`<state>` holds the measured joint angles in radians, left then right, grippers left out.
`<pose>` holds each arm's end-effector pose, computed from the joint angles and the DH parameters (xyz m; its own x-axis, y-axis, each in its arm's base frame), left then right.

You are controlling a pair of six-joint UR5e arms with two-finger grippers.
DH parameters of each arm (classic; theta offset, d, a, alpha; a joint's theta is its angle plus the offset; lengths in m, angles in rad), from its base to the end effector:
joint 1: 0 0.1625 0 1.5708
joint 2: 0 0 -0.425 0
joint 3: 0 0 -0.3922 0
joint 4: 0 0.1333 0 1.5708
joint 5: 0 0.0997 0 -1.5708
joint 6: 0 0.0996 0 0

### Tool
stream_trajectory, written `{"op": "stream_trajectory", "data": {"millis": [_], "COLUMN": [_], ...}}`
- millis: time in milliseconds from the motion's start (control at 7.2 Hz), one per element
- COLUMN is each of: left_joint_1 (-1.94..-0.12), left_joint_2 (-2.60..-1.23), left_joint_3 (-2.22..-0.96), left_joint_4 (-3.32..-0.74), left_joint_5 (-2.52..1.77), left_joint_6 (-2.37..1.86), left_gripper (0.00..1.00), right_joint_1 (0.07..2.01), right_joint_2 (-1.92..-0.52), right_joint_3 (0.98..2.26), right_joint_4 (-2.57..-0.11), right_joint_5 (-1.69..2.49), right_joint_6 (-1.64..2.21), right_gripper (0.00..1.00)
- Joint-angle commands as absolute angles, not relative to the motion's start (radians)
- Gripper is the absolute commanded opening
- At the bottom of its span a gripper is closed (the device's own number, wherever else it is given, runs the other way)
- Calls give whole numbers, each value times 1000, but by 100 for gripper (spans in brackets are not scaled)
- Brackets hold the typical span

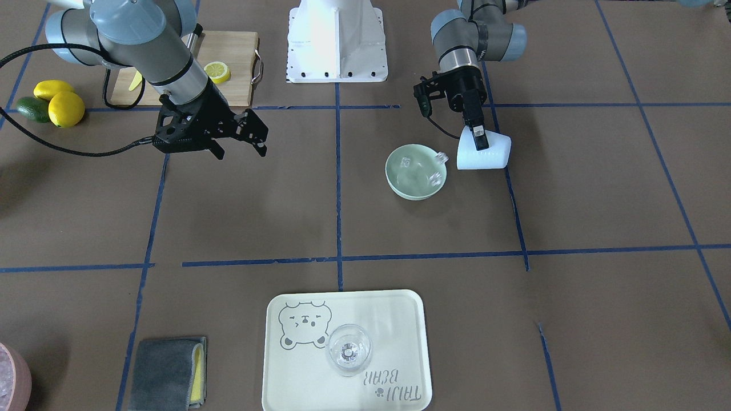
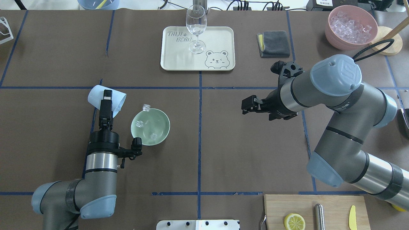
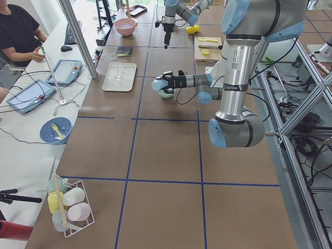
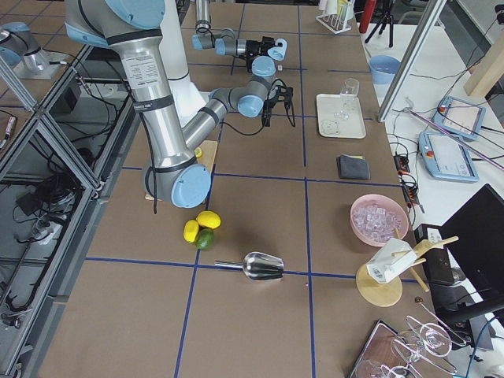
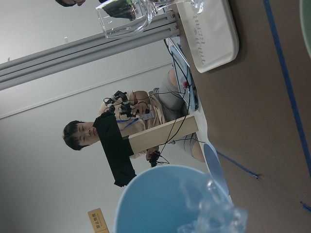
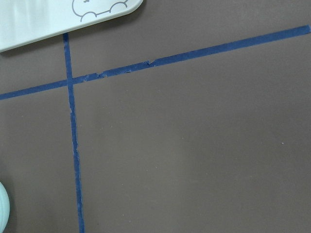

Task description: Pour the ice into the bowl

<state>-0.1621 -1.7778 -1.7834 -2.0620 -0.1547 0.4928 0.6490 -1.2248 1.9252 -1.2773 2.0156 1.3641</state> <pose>0.4746 -0.3124 0.3493 0.4143 0.0698 0.9074 -0.9093 0.0748 0.4094 -0.4024 -0.4188 0.2750 0.4783 0.1303 0.8685 -0.1636 0.9848 -0.0577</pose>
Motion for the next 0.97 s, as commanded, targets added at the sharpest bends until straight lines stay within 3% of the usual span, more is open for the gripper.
{"op": "stream_trajectory", "data": {"millis": [0, 833], "left_joint_1": [-161, -161], "left_joint_2": [-1778, -1778], "left_joint_3": [-1783, -1799], "left_joint_4": [-2063, -2074], "left_joint_5": [-153, -155], "left_joint_6": [511, 509], "left_gripper": [0, 0], "right_joint_1": [649, 650], "right_joint_2": [-1221, -1218], "right_joint_3": [1925, 1925], "right_joint_4": [-1278, -1276], "right_joint_5": [2014, 2016], "right_joint_6": [1365, 1367], "right_gripper": [100, 100]}}
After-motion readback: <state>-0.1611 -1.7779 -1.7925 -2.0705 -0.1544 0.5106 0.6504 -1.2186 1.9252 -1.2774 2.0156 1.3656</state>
